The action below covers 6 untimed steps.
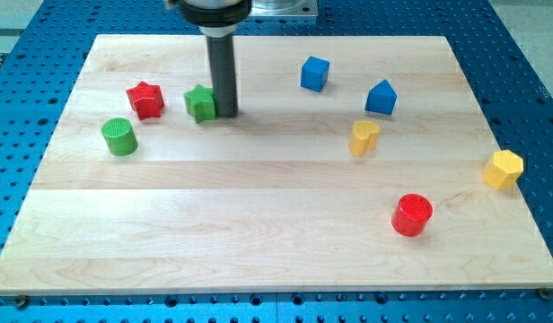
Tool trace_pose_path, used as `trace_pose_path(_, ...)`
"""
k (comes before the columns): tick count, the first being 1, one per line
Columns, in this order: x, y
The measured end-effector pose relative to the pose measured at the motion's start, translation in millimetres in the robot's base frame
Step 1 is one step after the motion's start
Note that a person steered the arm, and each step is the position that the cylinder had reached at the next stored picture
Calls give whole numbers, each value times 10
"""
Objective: Move the green star to the top right of the red star
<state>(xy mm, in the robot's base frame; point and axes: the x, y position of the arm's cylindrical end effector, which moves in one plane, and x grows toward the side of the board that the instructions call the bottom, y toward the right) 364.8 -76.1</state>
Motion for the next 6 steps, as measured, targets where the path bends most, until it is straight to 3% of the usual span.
trace_pose_path(2, 291, -129)
trace_pose_path(5, -476, -294)
trace_pose_path(6, -156, -112)
